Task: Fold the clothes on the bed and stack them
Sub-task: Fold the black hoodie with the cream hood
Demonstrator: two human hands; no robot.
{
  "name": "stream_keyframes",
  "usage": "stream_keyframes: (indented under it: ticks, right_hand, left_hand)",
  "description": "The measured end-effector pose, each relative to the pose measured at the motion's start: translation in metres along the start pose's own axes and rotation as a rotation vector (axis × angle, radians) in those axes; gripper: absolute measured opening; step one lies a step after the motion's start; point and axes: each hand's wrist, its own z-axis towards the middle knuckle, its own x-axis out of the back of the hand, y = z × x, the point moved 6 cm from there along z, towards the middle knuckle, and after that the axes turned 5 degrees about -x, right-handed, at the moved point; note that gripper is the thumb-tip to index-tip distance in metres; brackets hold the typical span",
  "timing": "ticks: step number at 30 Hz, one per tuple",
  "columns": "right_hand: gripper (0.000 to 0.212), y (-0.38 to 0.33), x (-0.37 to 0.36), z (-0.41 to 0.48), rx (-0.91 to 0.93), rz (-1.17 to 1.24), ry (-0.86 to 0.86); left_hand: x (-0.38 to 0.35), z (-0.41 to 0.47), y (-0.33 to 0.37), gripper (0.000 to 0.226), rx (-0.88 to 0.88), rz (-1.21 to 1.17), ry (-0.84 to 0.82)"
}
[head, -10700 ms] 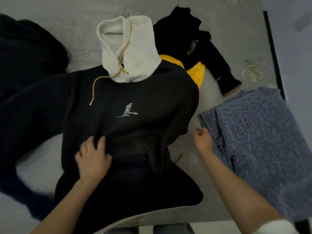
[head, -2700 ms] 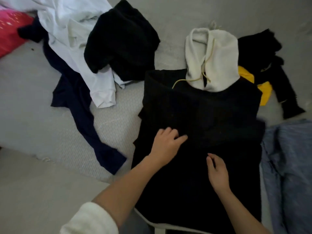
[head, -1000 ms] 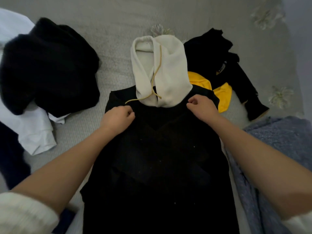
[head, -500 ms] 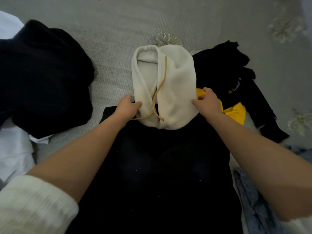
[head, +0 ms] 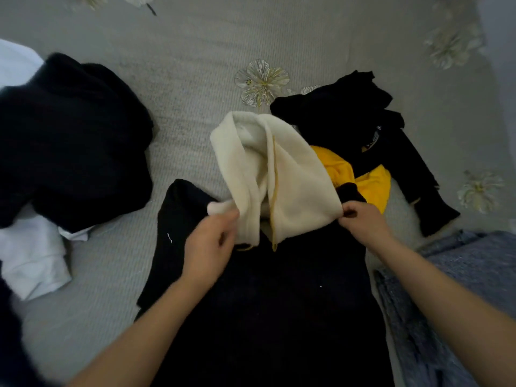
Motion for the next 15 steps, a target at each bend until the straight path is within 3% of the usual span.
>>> stream_keyframes:
  ticks: [2, 5, 9, 12, 15]
  right_hand:
    - [0.028, 0.000, 0.008, -0.004, -0.029, 0.094, 0.032]
    - [0.044, -0.034, 0.016, 0.009, 0.053, 0.088, 0.134]
    - [0.079, -0.093, -0.023, 0.037, 0.078, -0.164, -0.080]
    - [0.064, -0.097, -0.055, 0.045, -0.035, -0.168, -0.147]
    - [0.031, -0.103, -0.046, 0.044, -0.057, -0.157, 0.063]
  left_hand:
    - [-0.017, -0.046, -0.005, 0.029, -0.194, 0.133, -0.117]
    - [-0.029, -0.086, -0.012, 0.022, -0.227, 0.218, -0.095]
    - [-0.034, -0.102, -0.015, 0.021, -0.155, 0.272, -0.037]
    - [-0.041, -0.108, -0.017, 0.024, -0.103, 0.242, -0.097]
    - [-0.042, -0.106, -0.019, 0.031, -0.045, 0.201, -0.177]
